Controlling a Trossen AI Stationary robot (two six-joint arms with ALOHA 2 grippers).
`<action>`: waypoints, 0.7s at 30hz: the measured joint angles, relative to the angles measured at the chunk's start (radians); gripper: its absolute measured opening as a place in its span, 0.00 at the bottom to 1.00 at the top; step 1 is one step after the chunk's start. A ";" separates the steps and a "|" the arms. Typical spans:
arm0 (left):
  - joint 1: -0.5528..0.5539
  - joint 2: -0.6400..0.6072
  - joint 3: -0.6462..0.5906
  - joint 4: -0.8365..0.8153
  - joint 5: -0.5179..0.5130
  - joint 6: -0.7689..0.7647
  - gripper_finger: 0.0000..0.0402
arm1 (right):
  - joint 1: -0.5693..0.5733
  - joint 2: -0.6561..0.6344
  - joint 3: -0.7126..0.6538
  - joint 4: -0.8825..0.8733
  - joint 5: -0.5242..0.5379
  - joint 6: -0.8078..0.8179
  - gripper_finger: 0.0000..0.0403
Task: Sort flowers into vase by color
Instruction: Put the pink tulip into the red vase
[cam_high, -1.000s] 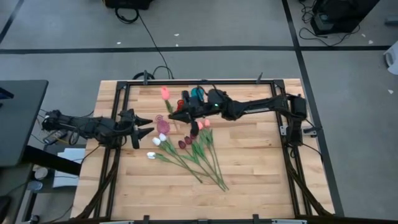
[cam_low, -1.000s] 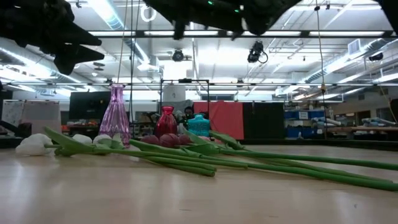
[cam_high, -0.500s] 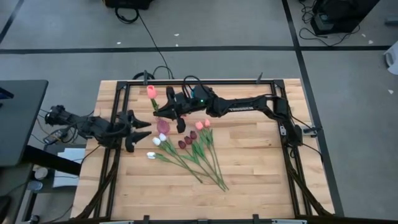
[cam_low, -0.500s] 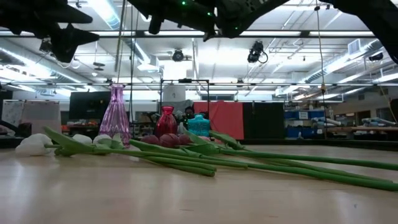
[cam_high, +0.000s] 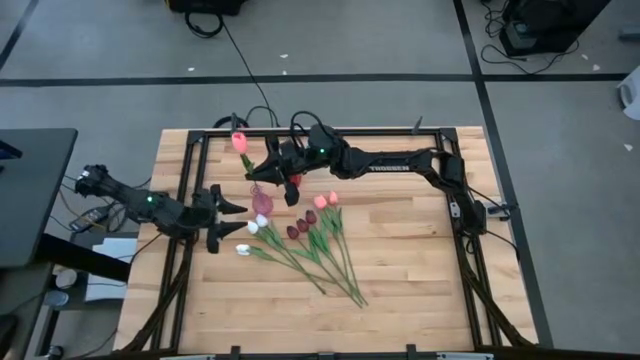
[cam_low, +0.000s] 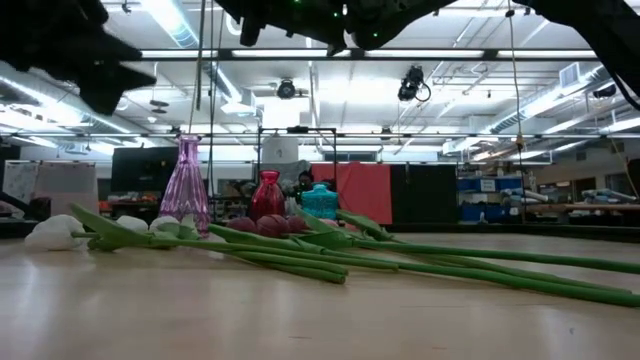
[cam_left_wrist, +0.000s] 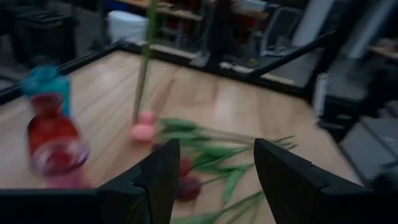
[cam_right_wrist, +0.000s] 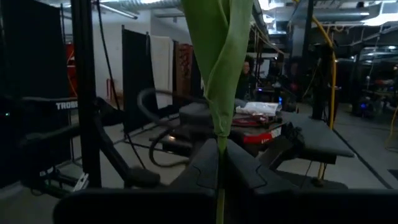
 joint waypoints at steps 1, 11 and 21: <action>-0.001 0.000 -0.014 -0.002 -0.019 -0.012 0.53 | 0.001 0.001 0.000 0.006 0.000 -0.009 0.05; -0.013 -0.003 -0.031 -0.062 -0.062 -0.055 0.53 | -0.009 0.002 -0.029 -0.010 0.020 -0.105 0.05; -0.013 -0.003 -0.031 -0.068 -0.064 -0.061 0.53 | -0.121 0.001 -0.089 0.011 0.004 -0.088 0.04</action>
